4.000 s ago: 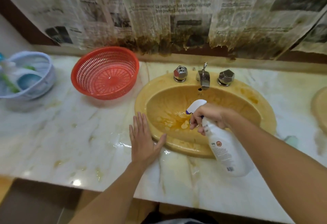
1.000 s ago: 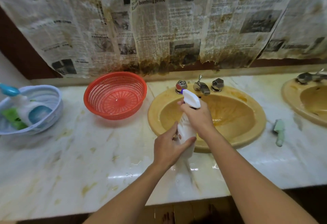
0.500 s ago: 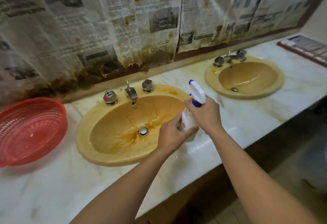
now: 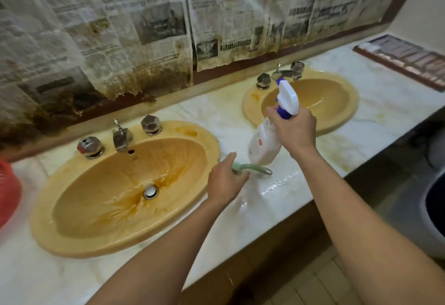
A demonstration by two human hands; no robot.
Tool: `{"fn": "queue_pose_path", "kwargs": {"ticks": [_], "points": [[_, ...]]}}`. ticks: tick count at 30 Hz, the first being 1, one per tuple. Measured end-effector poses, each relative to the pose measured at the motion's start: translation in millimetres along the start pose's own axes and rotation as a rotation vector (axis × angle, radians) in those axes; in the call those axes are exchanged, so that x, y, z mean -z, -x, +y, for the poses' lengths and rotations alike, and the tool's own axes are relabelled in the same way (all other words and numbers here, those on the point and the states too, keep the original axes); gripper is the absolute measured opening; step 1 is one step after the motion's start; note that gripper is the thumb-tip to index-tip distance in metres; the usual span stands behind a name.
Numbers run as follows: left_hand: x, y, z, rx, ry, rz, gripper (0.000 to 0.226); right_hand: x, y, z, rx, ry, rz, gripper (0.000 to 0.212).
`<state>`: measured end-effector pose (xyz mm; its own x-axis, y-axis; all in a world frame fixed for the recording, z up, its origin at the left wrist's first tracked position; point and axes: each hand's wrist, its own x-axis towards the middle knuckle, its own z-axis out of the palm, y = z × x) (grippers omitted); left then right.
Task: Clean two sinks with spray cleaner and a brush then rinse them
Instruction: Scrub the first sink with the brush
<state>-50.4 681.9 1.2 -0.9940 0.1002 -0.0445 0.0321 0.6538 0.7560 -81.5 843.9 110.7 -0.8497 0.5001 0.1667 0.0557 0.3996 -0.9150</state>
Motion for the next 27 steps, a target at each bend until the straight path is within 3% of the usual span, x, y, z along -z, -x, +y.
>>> {"fn": "queue_pose_path", "kwargs": {"ticks": [4,10,16,22,27], "points": [[-25.7,-6.6,-6.2,0.085,-0.022,0.028,0.025,0.7,-24.9,28.8,0.013,0.058,-0.069,0.024],[-42.7,-28.2,-6.9,0.021,-0.121,-0.009,0.020,-0.4,-44.2,60.2,-0.016,0.076,-0.200,0.023],[-42.3,-38.7,-20.8,-0.003,-0.254,-0.118,0.021,-5.5,-48.9,78.9,-0.031,0.038,-0.284,0.029],[-34.6,-42.8,-22.1,-0.051,-0.266,-0.276,0.048,-6.8,-33.2,101.9,-0.083,0.048,-0.282,0.034],[-37.8,-47.7,-28.8,-0.106,-0.271,-0.323,0.050,-7.0,-1.0,124.8,-0.157,0.134,-0.174,0.061]]}}
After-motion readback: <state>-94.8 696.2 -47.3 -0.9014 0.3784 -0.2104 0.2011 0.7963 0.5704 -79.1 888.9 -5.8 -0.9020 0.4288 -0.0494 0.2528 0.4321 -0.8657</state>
